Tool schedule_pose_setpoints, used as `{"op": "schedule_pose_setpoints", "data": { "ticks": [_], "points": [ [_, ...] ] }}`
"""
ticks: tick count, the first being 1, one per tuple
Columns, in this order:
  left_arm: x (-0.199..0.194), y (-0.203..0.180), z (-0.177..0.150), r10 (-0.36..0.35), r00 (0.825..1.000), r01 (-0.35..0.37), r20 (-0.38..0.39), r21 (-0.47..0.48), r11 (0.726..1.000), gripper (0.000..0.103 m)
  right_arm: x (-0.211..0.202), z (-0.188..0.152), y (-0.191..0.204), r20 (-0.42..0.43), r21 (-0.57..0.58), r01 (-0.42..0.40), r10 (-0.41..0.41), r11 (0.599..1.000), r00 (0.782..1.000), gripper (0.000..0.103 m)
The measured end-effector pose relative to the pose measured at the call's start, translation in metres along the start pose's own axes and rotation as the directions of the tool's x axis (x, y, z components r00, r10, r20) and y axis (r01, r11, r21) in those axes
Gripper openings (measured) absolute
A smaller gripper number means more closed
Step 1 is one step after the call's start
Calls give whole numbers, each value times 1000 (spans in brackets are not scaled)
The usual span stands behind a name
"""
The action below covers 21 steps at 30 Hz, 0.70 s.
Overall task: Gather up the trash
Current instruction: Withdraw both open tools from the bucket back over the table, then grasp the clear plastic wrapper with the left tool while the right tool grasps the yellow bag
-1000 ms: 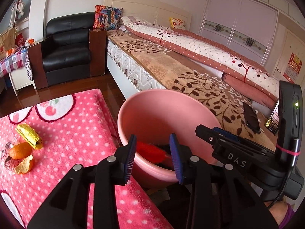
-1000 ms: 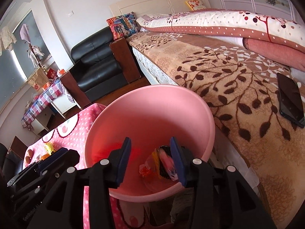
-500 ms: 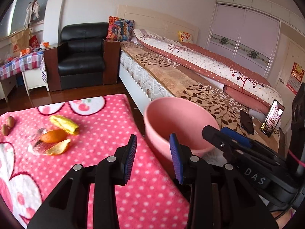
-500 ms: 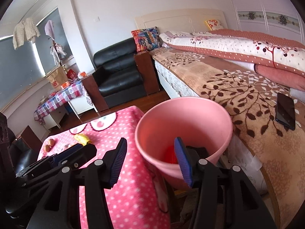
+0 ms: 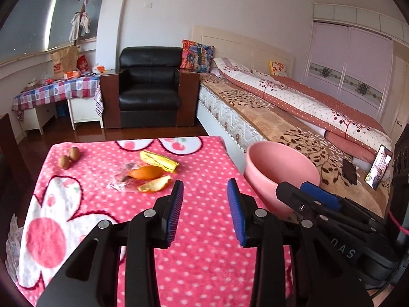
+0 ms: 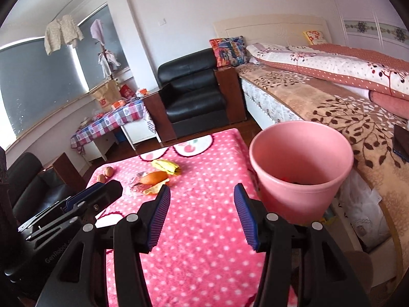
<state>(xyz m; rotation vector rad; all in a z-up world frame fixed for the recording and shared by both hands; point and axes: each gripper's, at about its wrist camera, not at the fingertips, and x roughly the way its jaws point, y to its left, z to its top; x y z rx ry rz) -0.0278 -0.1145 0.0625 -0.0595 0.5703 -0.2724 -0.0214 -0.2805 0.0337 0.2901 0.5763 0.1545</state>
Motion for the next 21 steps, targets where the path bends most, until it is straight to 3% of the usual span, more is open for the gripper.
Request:
{"op": "schedule_pose_setpoints", "data": {
  "ticks": [7,12,21],
  "points": [
    [-5,41,-1,36,999,-35,35,-32,999,36,19,-3,20,-51,-34,-25,23,999,998,51],
    [-2,84,6,105,993,-101,56,-65,993,36,42,2,23,-87,-35,-45,42,998,995,51],
    [27,157,23,215,976,-211,13,-154,965,36,91,17,34,-146,-55,-99,90,994,985,51]
  ]
}}
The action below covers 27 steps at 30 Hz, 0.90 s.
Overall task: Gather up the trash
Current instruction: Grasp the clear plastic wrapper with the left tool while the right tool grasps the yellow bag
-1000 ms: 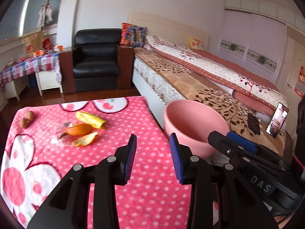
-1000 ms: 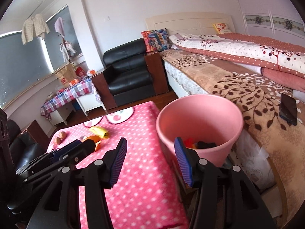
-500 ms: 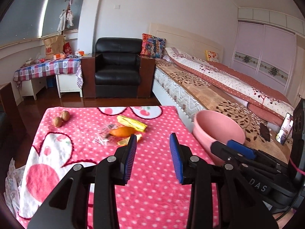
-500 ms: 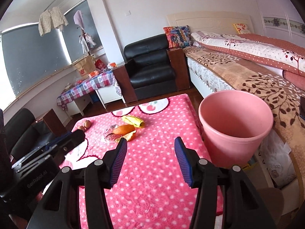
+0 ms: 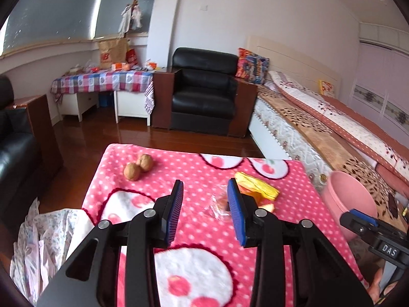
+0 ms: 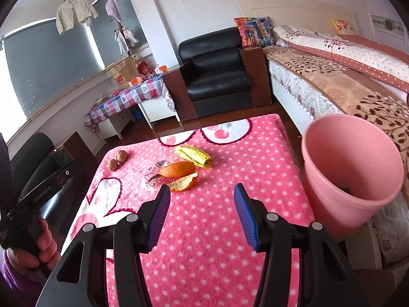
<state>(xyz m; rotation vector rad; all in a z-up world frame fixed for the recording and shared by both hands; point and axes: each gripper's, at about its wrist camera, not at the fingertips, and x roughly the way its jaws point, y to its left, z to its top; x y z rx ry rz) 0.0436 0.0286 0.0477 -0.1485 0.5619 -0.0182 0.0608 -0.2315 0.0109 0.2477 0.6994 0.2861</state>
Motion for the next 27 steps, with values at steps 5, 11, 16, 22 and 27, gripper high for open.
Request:
{"op": "schedule_pose_setpoints", "data": {
  "ticks": [5,11,16,22,27],
  "points": [
    [25,8,13,-29,999,29,-26,10,1000,36,28,23,4,-18,-29,-26,25,999,1000,51],
    [76,-14,-12,-68,985,84,-160,95,992,36,61,28,1,-68,-23,-59,57,998,996,51],
    [110,-18,-23,-68,971,90,-229,86,992,36,84,33,-3,-94,-35,-76,72,996,993,51],
    [137,-18,-33,-77,955,99,-286,64,993,36,112,45,-6,-128,-46,-116,109,992,986,57],
    [130,-15,-36,-95,953,115,-288,53,992,6,137,55,-2,-151,-85,-116,103,990,983,59]
  ]
}}
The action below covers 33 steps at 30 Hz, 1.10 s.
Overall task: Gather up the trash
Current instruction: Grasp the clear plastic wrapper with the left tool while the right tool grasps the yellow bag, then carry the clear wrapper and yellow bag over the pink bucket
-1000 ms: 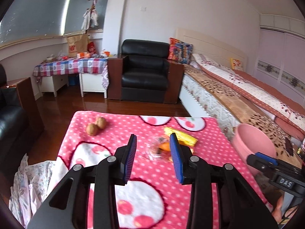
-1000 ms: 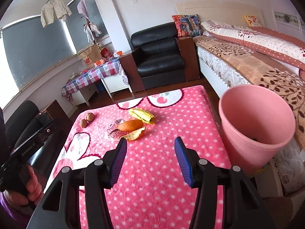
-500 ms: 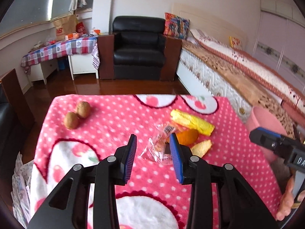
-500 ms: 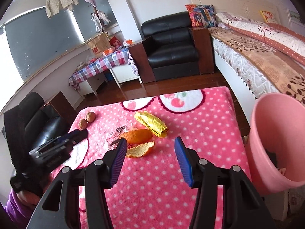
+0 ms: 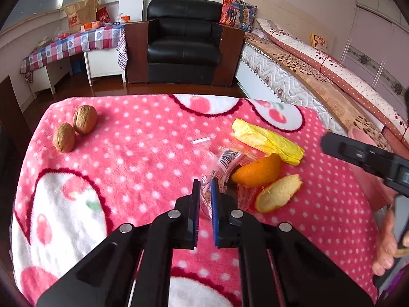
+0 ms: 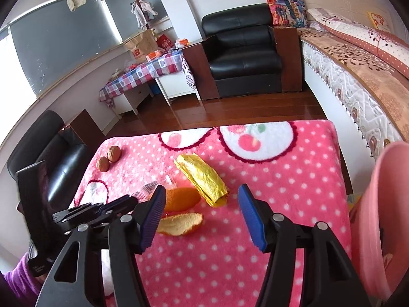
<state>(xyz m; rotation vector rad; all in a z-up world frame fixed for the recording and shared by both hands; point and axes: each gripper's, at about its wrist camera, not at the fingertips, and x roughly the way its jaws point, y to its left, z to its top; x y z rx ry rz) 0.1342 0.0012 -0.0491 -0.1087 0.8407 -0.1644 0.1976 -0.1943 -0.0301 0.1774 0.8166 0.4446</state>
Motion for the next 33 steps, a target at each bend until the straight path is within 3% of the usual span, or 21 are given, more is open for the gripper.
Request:
{"op": "schedule_pose_setpoints", "data": {
  "ticks": [8,9,10,11,13,23,33],
  "points": [
    [-26,14,-8,-6,1000,6,10,-68,998,4,55,11,6,-109,-63,11,-18,998,994,60],
    [-29,15,-9,-3,1000,4,13,-70,998,4,60,11,6,-122,-67,13,-22,998,992,52],
    [-32,16,-10,1,1000,0,17,-70,998,4,64,10,6,-137,-66,21,-30,998,990,27],
    [-35,17,-11,6,1000,-4,17,-72,997,4,65,8,6,-146,-54,19,-27,998,989,20],
    [-41,19,-14,4,1000,-3,17,-85,996,4,59,5,5,-133,-26,2,-6,1000,991,16],
    [-71,-1,-35,-93,996,94,9,-51,994,4,-13,-29,13,-86,32,2,1,999,996,15],
    [-111,-14,-45,-32,996,36,88,-43,998,4,-82,-67,15,-11,107,26,-25,994,1000,15]
  ]
}}
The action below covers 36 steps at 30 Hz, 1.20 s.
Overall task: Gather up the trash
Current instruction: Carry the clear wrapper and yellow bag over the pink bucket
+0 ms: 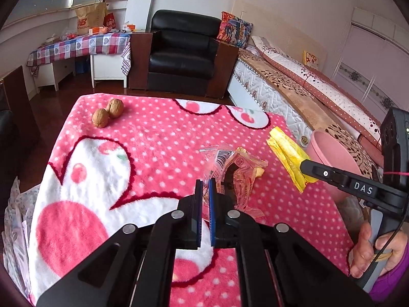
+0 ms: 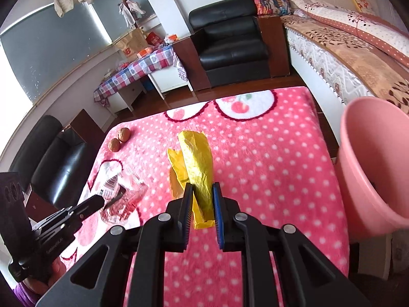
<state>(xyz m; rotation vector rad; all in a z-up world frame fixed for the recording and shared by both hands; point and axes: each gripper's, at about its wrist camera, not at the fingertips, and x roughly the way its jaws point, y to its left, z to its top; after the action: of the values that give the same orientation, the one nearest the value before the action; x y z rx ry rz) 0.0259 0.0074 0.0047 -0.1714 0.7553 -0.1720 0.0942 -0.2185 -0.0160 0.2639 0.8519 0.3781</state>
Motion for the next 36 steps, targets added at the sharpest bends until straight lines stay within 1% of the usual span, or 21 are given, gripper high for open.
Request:
{"op": "schedule_pose_setpoints", "data": {
  "ticks": [3,8,15,21,25,36],
  "points": [
    [-13,-8,-2,29,999,-30,40,19,999,4,-14,-11,1,17,9,6,-6,1000,1000,15],
    [-30,-18,-4,38,996,-40,79,18,999,4,-35,-26,2,42,13,16,-17,1000,999,15],
    [-44,-34,-8,43,993,-45,108,15,999,4,-59,-44,5,77,12,24,-25,1000,997,15],
    [-46,-55,-8,39,993,-40,115,7,999,4,-83,-52,6,123,6,48,-49,999,991,15],
    [-46,-71,-9,43,991,-47,128,28,998,4,-98,-57,4,156,12,63,-64,998,986,15],
    [-38,-106,-7,38,991,-48,131,70,996,4,-119,-62,-13,194,51,74,-83,996,977,15]
  ]
}}
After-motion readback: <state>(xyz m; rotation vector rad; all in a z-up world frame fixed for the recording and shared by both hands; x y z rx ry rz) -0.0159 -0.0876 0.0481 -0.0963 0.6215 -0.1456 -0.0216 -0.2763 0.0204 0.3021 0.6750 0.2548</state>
